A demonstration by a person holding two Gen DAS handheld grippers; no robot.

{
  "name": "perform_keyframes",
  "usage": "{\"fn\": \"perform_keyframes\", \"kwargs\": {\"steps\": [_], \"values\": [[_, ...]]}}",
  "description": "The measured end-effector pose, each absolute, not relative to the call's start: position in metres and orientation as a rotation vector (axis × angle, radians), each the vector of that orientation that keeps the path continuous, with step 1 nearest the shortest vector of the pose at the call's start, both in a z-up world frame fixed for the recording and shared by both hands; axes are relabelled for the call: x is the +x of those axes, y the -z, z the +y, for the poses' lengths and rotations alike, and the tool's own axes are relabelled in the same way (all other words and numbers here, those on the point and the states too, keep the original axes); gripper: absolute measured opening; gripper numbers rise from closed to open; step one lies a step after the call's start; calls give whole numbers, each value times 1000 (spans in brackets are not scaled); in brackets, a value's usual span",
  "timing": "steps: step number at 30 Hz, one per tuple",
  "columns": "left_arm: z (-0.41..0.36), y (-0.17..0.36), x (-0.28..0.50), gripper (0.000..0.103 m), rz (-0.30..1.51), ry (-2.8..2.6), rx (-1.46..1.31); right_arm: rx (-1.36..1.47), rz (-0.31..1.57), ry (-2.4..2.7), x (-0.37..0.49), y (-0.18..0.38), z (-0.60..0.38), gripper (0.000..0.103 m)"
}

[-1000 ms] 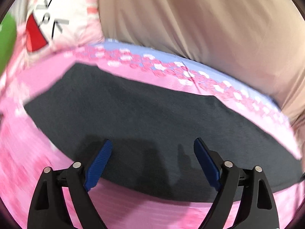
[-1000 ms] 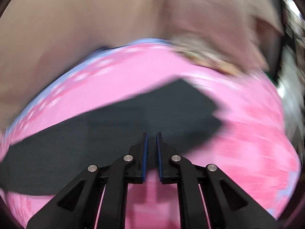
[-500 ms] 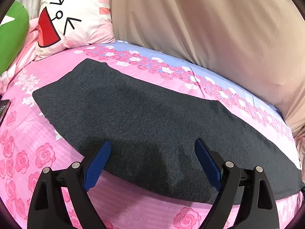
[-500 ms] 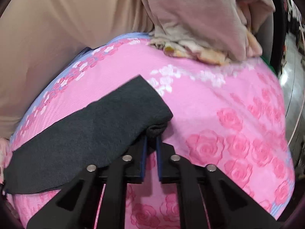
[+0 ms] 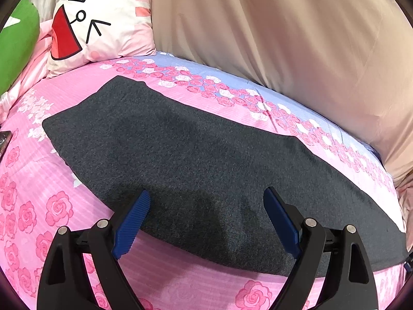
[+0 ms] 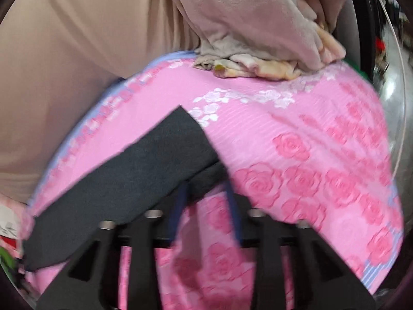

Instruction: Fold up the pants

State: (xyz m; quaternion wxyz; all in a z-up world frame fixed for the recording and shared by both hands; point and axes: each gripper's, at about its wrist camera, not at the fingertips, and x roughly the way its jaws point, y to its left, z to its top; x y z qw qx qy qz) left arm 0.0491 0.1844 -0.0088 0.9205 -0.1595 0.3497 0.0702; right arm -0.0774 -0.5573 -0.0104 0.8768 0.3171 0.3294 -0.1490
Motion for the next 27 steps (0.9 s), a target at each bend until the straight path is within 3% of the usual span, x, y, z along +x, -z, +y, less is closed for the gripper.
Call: {"fn": "perform_keyframes", "kwargs": {"steps": [8, 10, 11, 22, 27], "values": [[181, 8, 49, 87, 716, -133, -317, 657, 718, 319, -47, 16, -544, 53], [179, 8, 49, 87, 716, -123, -304, 625, 729, 360, -35, 15, -541, 9], [177, 8, 49, 87, 717, -120, -298, 623, 722, 363, -32, 12, -538, 5], [167, 9, 51, 91, 731, -61, -255, 351, 535, 86, 4, -102, -376, 5], [161, 8, 50, 91, 736, -4, -253, 222, 578, -159, 33, -108, -255, 5]]}}
